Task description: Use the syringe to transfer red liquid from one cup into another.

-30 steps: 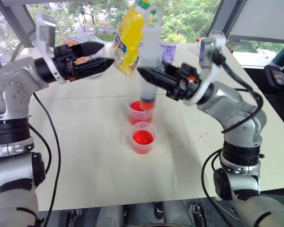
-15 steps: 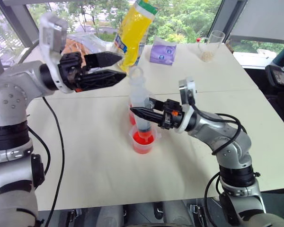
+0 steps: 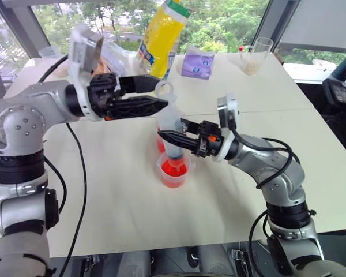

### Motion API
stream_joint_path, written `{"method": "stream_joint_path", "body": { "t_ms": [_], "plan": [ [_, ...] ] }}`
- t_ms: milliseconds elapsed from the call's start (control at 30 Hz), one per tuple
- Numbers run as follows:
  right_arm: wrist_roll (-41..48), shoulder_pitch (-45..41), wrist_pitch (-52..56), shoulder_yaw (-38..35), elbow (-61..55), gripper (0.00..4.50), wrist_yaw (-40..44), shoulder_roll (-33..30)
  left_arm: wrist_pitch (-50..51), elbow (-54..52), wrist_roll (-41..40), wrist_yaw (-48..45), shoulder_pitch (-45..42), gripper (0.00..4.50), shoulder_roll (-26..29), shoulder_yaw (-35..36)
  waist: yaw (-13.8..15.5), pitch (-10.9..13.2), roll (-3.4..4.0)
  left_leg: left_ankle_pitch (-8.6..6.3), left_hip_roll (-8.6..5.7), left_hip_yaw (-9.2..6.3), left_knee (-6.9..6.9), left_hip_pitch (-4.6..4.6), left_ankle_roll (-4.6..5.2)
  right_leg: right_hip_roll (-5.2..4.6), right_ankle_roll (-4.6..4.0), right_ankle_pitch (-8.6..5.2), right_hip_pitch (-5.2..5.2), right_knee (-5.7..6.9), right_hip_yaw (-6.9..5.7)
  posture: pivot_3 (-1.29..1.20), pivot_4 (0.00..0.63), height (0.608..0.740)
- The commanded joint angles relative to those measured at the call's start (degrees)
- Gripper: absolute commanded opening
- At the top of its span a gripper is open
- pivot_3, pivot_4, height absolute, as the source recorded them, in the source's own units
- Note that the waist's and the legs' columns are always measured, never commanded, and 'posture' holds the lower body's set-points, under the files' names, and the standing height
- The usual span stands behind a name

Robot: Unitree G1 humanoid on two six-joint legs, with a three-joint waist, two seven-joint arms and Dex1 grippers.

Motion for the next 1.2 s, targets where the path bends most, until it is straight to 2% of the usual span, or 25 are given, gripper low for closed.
{"method": "stream_joint_path", "body": {
  "t_ms": [33, 167, 800, 1200],
  "plan": [
    [0.4, -1.0, -0.8, -0.2, -1.8, 1.36, 0.0, 0.0, -0.3, -1.0, -0.9, 0.0, -0.9, 2.11, -0.3, -0.1, 0.0, 0.0, 0.0, 0.0, 0.0, 0.0, 0.0, 0.0, 0.0, 0.0, 0.0, 0.0, 0.0, 0.0, 0.0, 0.0, 0.15, 0.74],
    [0.4, -0.9, -0.7, 0.0, -2.1, 1.36, -0.1, -0.1, -0.2, -0.9, -0.8, -0.1, -1.0, 0.03, -0.6, -0.3, 0.0, 0.0, 0.0, 0.0, 0.0, 0.01, 0.0, 0.0, 0.0, 0.0, 0.0, 0.0, 0.0, 0.0, 0.0, 0.0, 0.15, 0.74],
    [2.1, -6.5, -0.1, -3.1, -1.4, 1.36, -1.6, 0.7, -4.0, -3.3, 4.3, -5.9, 3.5, 0.03, 0.5, -6.7, 0.0, 0.0, 0.0, 0.0, 0.0, 0.0, 0.0, 0.0, 0.0, 0.0, 0.0, 0.0, 0.0, -0.01, 0.0, 0.0, 0.15, 0.74],
    [2.5, -7.9, -0.1, -4.3, -0.5, 1.36, -1.9, 1.2, -4.2, -4.8, 4.8, -7.0, 5.3, 0.03, 0.4, -7.7, 0.0, 0.0, 0.0, 0.0, 0.0, 0.01, 0.0, 0.0, 0.01, 0.0, 0.0, 0.0, 0.0, -0.01, 0.0, 0.0, 0.15, 0.74]
  ]
}}
